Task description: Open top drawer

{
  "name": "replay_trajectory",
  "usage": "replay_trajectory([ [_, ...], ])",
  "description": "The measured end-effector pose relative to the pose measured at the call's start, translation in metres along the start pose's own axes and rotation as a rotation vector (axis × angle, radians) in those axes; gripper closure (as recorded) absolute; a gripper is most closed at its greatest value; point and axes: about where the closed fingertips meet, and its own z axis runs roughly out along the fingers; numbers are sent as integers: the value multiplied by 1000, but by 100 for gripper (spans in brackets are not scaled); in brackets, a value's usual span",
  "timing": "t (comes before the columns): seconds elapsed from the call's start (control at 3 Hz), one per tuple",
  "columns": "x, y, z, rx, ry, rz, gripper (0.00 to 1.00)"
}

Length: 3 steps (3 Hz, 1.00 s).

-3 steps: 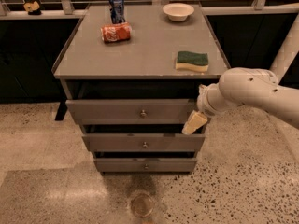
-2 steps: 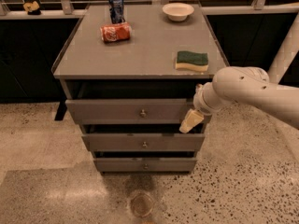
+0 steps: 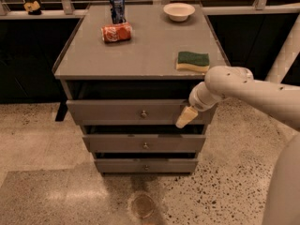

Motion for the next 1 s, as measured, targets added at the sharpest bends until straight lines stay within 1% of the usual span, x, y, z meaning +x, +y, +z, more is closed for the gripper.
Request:
replay_trajectory([
  [0.33, 1, 5, 13, -65, 8, 29, 0],
  [0.67, 1, 7, 13, -72, 11, 30, 0],
  [1.0, 1, 7, 13, -73, 11, 30, 19],
])
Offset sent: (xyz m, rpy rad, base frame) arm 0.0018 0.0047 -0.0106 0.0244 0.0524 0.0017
